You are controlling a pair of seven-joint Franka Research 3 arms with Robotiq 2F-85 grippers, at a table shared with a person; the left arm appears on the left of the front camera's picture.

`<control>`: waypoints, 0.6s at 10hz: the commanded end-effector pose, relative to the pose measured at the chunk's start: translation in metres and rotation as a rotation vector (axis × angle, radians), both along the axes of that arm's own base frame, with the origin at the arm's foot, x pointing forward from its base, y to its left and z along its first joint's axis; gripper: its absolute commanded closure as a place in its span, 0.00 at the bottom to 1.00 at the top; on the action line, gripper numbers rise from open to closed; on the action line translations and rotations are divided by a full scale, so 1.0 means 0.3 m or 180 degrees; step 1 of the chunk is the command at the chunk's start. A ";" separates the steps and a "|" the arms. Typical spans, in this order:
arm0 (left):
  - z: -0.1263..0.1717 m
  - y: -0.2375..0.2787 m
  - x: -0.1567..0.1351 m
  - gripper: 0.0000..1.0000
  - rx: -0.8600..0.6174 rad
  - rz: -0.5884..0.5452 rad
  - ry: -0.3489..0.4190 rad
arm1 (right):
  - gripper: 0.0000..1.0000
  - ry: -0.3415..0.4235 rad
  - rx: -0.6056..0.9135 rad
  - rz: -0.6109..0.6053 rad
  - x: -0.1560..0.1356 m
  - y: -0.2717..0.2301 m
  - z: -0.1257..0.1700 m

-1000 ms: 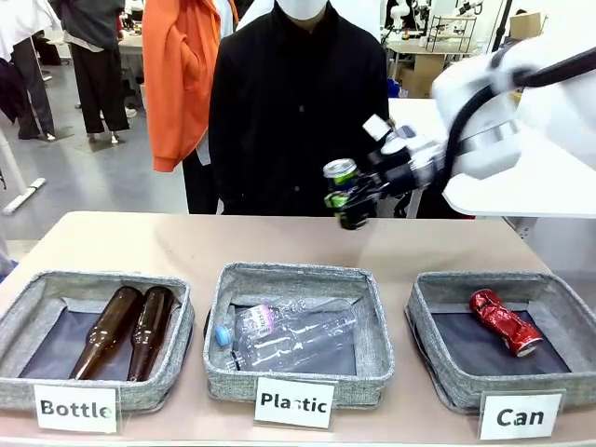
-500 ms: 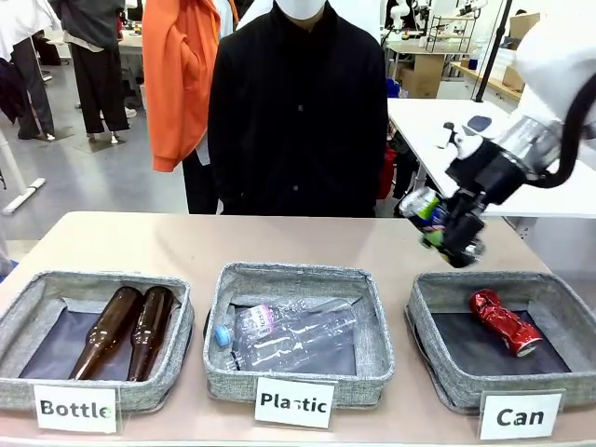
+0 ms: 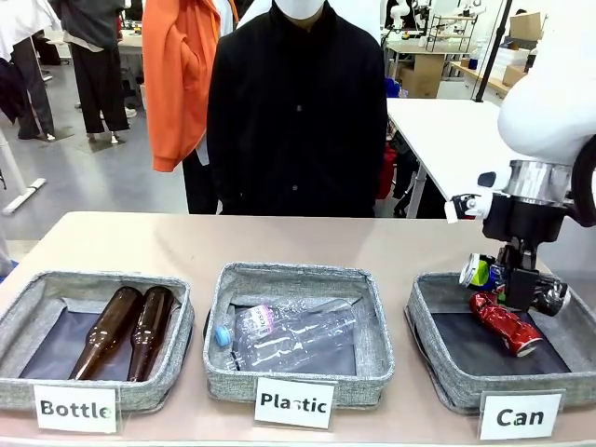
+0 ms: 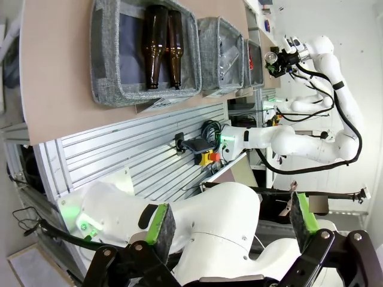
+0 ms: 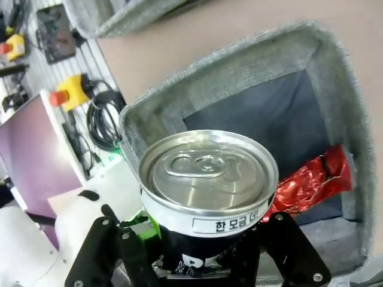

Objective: Sort the can waste into the basket.
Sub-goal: Pick up the can waste from the table and place it in the right Fabric basket.

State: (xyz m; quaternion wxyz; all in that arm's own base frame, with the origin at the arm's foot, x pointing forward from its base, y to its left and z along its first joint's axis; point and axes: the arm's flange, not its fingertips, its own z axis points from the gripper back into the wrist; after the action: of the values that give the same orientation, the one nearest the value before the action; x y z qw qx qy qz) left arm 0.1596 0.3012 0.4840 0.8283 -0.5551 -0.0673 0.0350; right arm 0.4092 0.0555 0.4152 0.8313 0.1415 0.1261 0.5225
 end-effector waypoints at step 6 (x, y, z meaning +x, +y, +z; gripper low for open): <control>0.003 0.001 -0.010 0.00 0.0009 -0.0041 0.0001 | 0.00 0.0068 0.0099 0.0095 -0.002 0.013 -0.015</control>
State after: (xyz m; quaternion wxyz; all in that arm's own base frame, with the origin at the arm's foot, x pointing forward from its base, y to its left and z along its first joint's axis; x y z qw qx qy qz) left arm 0.1596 0.3012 0.4840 0.8283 -0.5551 -0.0673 0.0350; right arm 0.4086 0.0589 0.4122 0.8253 0.1481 0.1302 0.5292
